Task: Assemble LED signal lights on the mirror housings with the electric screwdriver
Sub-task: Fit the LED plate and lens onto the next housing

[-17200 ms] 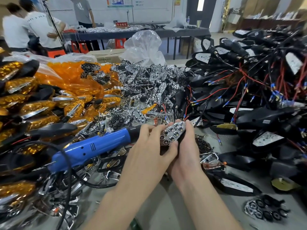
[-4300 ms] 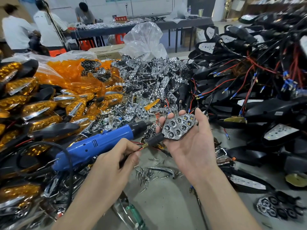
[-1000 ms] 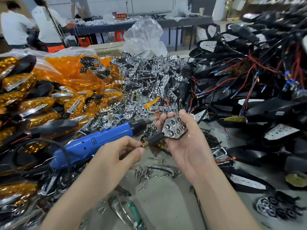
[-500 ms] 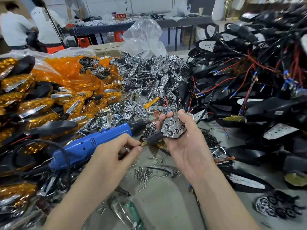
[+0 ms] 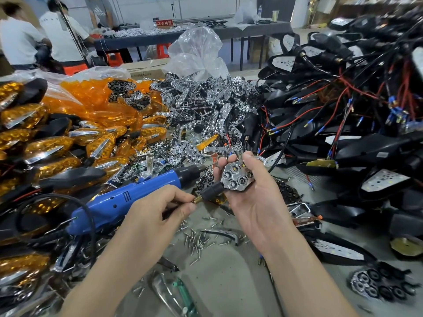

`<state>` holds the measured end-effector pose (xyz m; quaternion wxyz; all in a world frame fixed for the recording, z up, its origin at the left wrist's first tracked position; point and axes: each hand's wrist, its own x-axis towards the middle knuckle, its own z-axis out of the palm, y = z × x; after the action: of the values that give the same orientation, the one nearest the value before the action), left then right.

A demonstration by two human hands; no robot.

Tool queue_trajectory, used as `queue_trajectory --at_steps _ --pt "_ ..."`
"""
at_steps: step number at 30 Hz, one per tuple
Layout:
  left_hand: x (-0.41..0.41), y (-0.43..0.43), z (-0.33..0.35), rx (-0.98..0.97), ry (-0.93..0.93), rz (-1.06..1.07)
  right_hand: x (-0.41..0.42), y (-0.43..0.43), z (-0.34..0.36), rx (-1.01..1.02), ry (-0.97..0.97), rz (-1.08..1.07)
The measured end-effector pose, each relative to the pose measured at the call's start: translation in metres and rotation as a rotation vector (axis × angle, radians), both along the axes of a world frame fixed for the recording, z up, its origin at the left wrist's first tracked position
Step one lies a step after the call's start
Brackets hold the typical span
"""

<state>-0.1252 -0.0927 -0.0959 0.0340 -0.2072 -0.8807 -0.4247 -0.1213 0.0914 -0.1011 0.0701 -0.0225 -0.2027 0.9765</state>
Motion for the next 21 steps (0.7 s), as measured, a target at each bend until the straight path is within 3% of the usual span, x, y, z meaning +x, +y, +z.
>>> queue_trajectory --at_steps 21 --pt "-0.0005 0.0014 -0.0006 0.04 0.094 0.041 -0.0029 0.0019 -0.0054 0.021 -0.005 -0.028"
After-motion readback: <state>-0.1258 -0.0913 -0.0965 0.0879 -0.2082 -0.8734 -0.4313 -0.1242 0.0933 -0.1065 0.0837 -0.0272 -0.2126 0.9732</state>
